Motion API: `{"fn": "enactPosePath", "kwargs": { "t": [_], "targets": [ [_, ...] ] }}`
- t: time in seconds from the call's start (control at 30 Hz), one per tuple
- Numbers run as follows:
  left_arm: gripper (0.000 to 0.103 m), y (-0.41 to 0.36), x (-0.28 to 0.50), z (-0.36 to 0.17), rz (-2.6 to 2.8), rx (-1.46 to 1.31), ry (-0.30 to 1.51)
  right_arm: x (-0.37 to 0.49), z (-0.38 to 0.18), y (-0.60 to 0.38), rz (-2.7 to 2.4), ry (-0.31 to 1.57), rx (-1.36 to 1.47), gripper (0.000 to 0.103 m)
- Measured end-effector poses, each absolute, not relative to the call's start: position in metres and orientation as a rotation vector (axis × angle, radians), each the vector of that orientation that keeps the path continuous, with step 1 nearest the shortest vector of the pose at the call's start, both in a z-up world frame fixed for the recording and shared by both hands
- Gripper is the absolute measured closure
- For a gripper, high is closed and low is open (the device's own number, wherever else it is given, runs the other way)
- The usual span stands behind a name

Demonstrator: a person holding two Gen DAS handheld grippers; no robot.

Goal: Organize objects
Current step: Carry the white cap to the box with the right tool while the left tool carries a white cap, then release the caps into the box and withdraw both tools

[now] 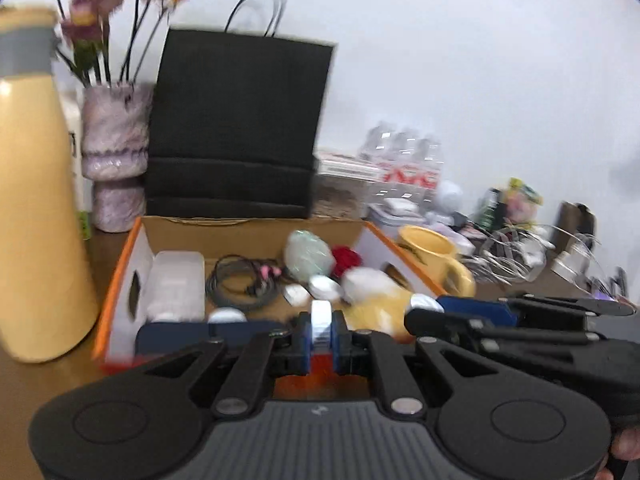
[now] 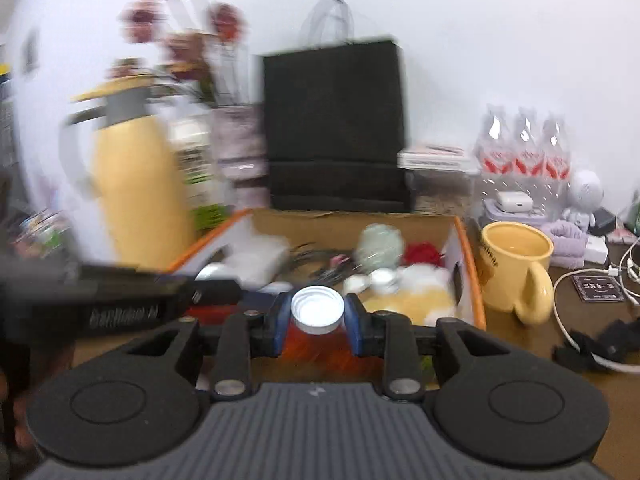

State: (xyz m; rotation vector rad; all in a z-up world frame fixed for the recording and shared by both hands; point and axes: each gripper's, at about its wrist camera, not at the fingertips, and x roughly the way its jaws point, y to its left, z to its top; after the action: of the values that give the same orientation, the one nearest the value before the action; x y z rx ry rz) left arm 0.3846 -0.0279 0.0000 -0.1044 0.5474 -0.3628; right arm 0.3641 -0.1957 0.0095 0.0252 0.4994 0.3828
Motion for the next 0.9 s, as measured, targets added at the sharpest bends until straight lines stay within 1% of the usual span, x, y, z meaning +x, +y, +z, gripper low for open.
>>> {"fn": "enactPosePath", "kwargs": {
  "t": [0.07, 0.13, 0.17, 0.2, 0.23, 0.3, 0.37, 0.4, 0.57, 0.67, 0.7, 0.73, 0.77, 0.8, 0.83, 0.9],
  "targets": [
    [0.095, -0.029, 0.42, -0.011, -0.361, -0.175, 0.604, 0.406, 0.0, -0.195, 0.338, 0.545, 0.069, 0.074],
    [0.095, -0.03, 0.446, -0.021, -0.353, -0.205, 0.62, 0.433, -0.01, -0.197, 0.335, 0.576, 0.12, 0.074],
    [0.091, -0.03, 0.456, -0.026, -0.333, -0.224, 0.608, 0.444, -0.016, -0.197, 0.335, 0.588, 0.136, 0.073],
    [0.083, -0.031, 0.462, -0.03, -0.317, -0.215, 0.603, 0.451, -0.022, -0.198, 0.332, 0.594, 0.139, 0.072],
    [0.078, -0.031, 0.468, -0.033, -0.309, -0.197, 0.604, 0.458, -0.029, -0.198, 0.316, 0.603, 0.148, 0.068],
    [0.051, -0.027, 0.474, -0.039, -0.311, -0.206, 0.606, 0.462, -0.037, -0.195, 0.254, 0.618, 0.132, 0.062],
    [0.049, -0.021, 0.477, -0.041, -0.321, -0.239, 0.608, 0.462, -0.038, -0.194, 0.244, 0.602, 0.096, 0.052],
    [0.049, -0.018, 0.478, -0.04, -0.321, -0.251, 0.609, 0.46, -0.037, -0.197, 0.247, 0.597, 0.104, 0.05],
    [0.049, -0.004, 0.464, -0.017, -0.289, -0.253, 0.578, 0.451, -0.011, -0.224, 0.208, 0.533, 0.17, 0.047],
    [0.049, -0.001, 0.444, 0.012, -0.239, -0.193, 0.528, 0.439, 0.012, -0.234, 0.201, 0.489, 0.189, 0.046],
    [0.047, 0.0, 0.432, 0.023, -0.22, -0.183, 0.492, 0.432, 0.019, -0.236, 0.203, 0.473, 0.19, 0.045],
    [0.045, 0.002, 0.418, 0.032, -0.221, -0.185, 0.457, 0.422, 0.025, -0.237, 0.206, 0.458, 0.188, 0.04],
    [0.037, 0.004, 0.403, 0.04, -0.237, -0.193, 0.435, 0.407, 0.03, -0.237, 0.215, 0.443, 0.178, 0.032],
    [0.032, 0.004, 0.389, 0.046, -0.259, -0.195, 0.428, 0.395, 0.032, -0.236, 0.231, 0.437, 0.162, 0.028],
    [0.032, 0.003, 0.376, 0.049, -0.273, -0.186, 0.431, 0.38, 0.032, -0.235, 0.249, 0.441, 0.135, 0.023],
    [0.031, -0.001, 0.34, 0.047, -0.262, -0.158, 0.425, 0.35, 0.027, -0.231, 0.224, 0.459, 0.079, 0.02]
  ]
}}
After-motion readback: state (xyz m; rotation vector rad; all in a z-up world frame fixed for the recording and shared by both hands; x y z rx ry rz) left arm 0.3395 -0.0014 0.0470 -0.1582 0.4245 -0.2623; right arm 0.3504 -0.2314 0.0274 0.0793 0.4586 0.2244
